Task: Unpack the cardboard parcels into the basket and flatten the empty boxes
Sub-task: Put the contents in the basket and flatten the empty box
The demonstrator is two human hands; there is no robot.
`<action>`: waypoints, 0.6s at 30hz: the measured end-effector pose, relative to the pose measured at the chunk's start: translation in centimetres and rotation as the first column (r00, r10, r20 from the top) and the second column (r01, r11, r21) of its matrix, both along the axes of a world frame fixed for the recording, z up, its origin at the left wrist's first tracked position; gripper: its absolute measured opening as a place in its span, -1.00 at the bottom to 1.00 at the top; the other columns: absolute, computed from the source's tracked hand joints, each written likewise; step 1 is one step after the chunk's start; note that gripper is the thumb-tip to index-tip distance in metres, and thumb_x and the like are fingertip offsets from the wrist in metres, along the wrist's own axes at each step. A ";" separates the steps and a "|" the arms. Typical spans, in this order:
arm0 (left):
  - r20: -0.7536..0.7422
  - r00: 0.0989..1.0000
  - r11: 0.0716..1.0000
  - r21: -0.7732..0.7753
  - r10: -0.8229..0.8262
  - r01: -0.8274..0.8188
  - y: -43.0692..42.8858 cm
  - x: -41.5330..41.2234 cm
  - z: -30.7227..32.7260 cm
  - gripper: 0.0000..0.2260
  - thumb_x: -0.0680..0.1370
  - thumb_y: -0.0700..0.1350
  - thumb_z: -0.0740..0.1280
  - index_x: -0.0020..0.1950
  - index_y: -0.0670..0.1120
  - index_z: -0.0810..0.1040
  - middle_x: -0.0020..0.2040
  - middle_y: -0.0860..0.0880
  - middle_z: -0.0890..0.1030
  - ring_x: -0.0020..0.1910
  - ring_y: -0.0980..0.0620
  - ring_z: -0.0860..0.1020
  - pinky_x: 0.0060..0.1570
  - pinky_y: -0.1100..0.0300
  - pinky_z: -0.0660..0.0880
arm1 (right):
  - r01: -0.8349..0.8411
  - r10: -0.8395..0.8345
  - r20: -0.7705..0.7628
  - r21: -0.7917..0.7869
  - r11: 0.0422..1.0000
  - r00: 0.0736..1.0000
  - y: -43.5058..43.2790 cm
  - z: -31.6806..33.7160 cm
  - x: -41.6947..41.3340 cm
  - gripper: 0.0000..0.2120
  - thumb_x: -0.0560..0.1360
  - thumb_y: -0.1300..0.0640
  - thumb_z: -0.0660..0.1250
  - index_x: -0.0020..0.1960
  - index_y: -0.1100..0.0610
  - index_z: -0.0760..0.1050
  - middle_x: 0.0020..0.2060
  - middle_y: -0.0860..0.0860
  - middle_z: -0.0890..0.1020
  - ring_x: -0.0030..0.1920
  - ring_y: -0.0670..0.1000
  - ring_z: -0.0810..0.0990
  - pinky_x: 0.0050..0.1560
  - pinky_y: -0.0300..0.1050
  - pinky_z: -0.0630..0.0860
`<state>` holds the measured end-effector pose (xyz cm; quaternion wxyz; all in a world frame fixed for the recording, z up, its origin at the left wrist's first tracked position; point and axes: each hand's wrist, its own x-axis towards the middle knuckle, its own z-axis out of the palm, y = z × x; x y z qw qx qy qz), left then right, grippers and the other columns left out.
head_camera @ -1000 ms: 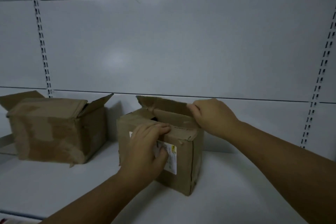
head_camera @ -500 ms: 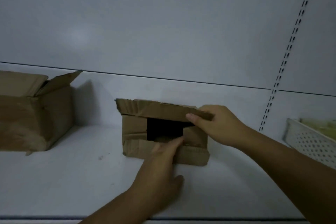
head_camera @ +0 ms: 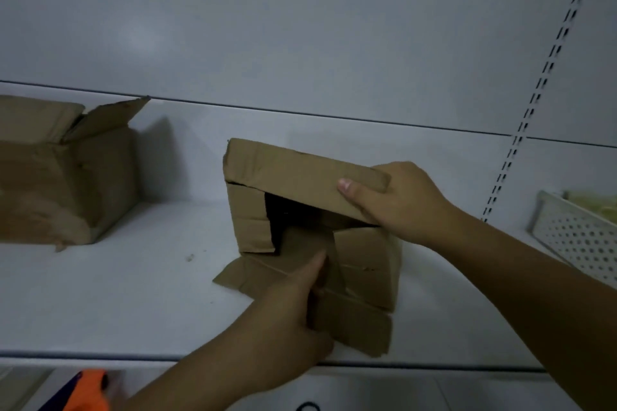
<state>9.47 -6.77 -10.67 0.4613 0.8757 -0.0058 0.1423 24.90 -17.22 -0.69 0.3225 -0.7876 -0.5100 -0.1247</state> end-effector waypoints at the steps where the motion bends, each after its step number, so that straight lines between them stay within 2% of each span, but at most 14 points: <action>1: 0.008 1.000 0.997 -0.075 -0.021 0.021 -0.3 0.3 0.0 -0.19 0.33 -0.18 0.38 0.22 0.59 0.08 0.13 0.53 0.41 0.14 0.48 0.41 0.04 0.52 0.41 | 0.009 -0.009 -0.030 0.008 1.000 1.000 0.3 -0.1 0.2 -0.53 0.45 -0.20 0.26 -0.50 0.07 0.35 -0.58 -0.06 0.42 -0.49 -0.06 0.45 -0.44 -0.18 0.27; 2: 0.026 0.999 0.989 -0.141 -0.033 0.036 -0.7 0.7 0.1 -0.19 0.36 -0.25 0.39 0.27 0.49 0.12 0.15 0.47 0.44 0.15 0.45 0.42 0.05 0.48 0.43 | 0.011 -0.011 -0.054 0.013 1.000 0.998 0.6 0.0 0.4 -0.51 0.44 -0.21 0.27 -0.53 0.07 0.34 -0.62 -0.06 0.39 -0.53 -0.08 0.43 -0.47 -0.22 0.26; 4: 0.055 0.998 0.965 -0.263 0.031 -0.015 -1.2 1.2 -0.1 -0.32 0.38 -0.41 0.37 0.18 0.32 0.31 0.03 0.36 0.56 0.03 0.41 0.51 -0.07 0.50 0.44 | 0.004 -0.002 -0.094 0.016 1.000 0.996 0.9 0.3 0.8 -0.47 0.42 -0.21 0.29 -0.58 0.07 0.31 -0.69 -0.07 0.35 -0.60 -0.13 0.37 -0.52 -0.28 0.20; 5: 0.067 0.995 0.968 -0.243 0.073 -0.055 -1.3 1.1 0.0 -0.40 0.38 -0.47 0.33 0.10 0.22 0.41 -0.06 0.26 0.62 -0.04 0.31 0.57 -0.12 0.44 0.48 | 0.000 0.002 -0.107 0.013 1.000 0.994 0.9 0.3 1.0 -0.45 0.42 -0.22 0.29 -0.60 0.07 0.29 -0.70 -0.08 0.34 -0.62 -0.13 0.36 -0.51 -0.26 0.20; 7: 0.113 0.991 0.989 -0.142 0.065 -0.049 -1.4 0.2 0.2 -0.54 0.42 -0.50 0.28 -0.02 0.09 0.55 -0.15 0.15 0.68 -0.05 0.09 0.62 -0.04 0.26 0.54 | -0.006 0.006 -0.085 -0.006 1.000 0.996 1.0 0.2 1.0 -0.44 0.41 -0.23 0.28 -0.60 0.07 0.24 -0.70 -0.07 0.32 -0.63 -0.13 0.34 -0.47 -0.19 0.20; 10: 0.074 0.986 0.989 0.006 -0.147 0.146 -1.2 -2.0 1.4 -0.62 0.45 -0.32 0.33 0.03 0.18 0.61 -0.01 0.34 0.62 0.08 0.22 0.58 0.12 0.33 0.48 | -0.009 0.009 -0.006 -0.029 1.000 1.000 1.4 -0.2 0.6 -0.47 0.40 -0.26 0.24 -0.54 0.11 0.28 -0.65 -0.06 0.30 -0.61 -0.11 0.35 -0.45 -0.16 0.19; 11: 0.081 0.994 0.997 0.041 -0.075 0.071 -0.6 -2.2 1.6 -0.64 0.46 -0.25 0.35 0.02 0.24 0.59 -0.01 0.38 0.60 0.06 0.27 0.57 0.09 0.36 0.49 | -0.005 0.005 0.002 -0.029 1.000 1.000 1.6 -0.3 0.4 -0.46 0.40 -0.26 0.23 -0.52 0.15 0.32 -0.64 -0.06 0.31 -0.60 -0.12 0.36 -0.45 -0.16 0.19; 12: 0.138 0.982 0.990 0.047 0.127 -0.135 0.4 -2.2 2.0 -0.67 0.46 -0.19 0.37 -0.01 0.27 0.59 -0.02 0.36 0.61 0.02 0.27 0.57 0.02 0.37 0.51 | 0.002 -0.002 0.002 -0.023 1.000 1.000 1.8 -0.3 0.4 -0.44 0.40 -0.27 0.23 -0.50 0.20 0.37 -0.64 -0.06 0.32 -0.59 -0.12 0.38 -0.45 -0.16 0.20; 13: 0.216 0.896 0.920 -0.022 0.387 -0.392 1.9 -1.9 2.4 -0.73 0.44 -0.14 0.41 -0.02 0.25 0.58 -0.02 0.29 0.61 0.01 0.23 0.57 -0.06 0.37 0.52 | 0.009 -0.009 -0.003 -0.017 1.000 1.000 1.9 -0.3 0.4 -0.43 0.40 -0.26 0.24 -0.48 0.22 0.40 -0.64 -0.06 0.33 -0.59 -0.12 0.39 -0.46 -0.16 0.20; 14: 0.270 0.748 0.792 -0.133 0.607 -0.595 3.6 -1.5 2.6 -0.72 0.40 -0.09 0.46 0.02 0.22 0.53 0.04 0.24 0.57 0.05 0.18 0.54 -0.05 0.33 0.51 | 0.012 -0.012 -0.006 -0.011 1.000 1.000 1.9 -0.3 0.4 -0.43 0.40 -0.26 0.25 -0.49 0.22 0.40 -0.65 -0.06 0.32 -0.59 -0.12 0.39 -0.46 -0.17 0.19; 15: 0.253 0.632 0.680 -0.225 0.733 -0.698 5.1 -1.1 2.9 -0.57 0.37 -0.04 0.50 0.16 0.19 0.44 0.19 0.17 0.49 0.16 0.11 0.48 0.05 0.23 0.49 | 0.010 -0.010 -0.008 -0.009 1.000 1.000 1.9 -0.3 0.4 -0.44 0.41 -0.25 0.25 -0.49 0.20 0.39 -0.65 -0.06 0.31 -0.59 -0.11 0.39 -0.46 -0.17 0.19; 16: 0.171 0.598 0.621 -0.282 0.783 -0.732 6.6 -0.5 3.1 -0.36 0.34 0.02 0.52 0.34 0.12 0.31 0.34 0.09 0.38 0.28 0.04 0.40 0.17 0.12 0.44 | 0.004 -0.004 -0.008 -0.009 1.000 1.000 1.8 -0.3 0.3 -0.46 0.41 -0.25 0.25 -0.49 0.18 0.39 -0.64 -0.06 0.31 -0.59 -0.10 0.37 -0.46 -0.16 0.19; 17: 0.076 0.629 0.621 -0.288 0.773 -0.729 7.7 0.2 3.4 -0.19 0.32 0.07 0.52 0.45 0.07 0.16 0.43 0.02 0.28 0.35 -0.02 0.34 0.26 0.04 0.39 | -0.004 0.004 -0.004 -0.013 1.000 1.000 1.9 -0.4 0.2 -0.46 0.41 -0.26 0.25 -0.48 0.18 0.39 -0.63 -0.05 0.31 -0.59 -0.09 0.35 -0.45 -0.16 0.20; 18: 0.016 0.670 0.646 -0.280 0.743 -0.710 8.5 0.8 3.5 -0.11 0.31 0.11 0.51 0.49 0.06 0.06 0.46 -0.01 0.25 0.36 -0.06 0.34 0.27 0.01 0.38 | -0.012 0.012 0.004 -0.024 1.000 1.000 1.9 -0.4 0.1 -0.46 0.41 -0.26 0.25 -0.47 0.19 0.40 -0.62 -0.03 0.32 -0.57 -0.06 0.36 -0.44 -0.15 0.21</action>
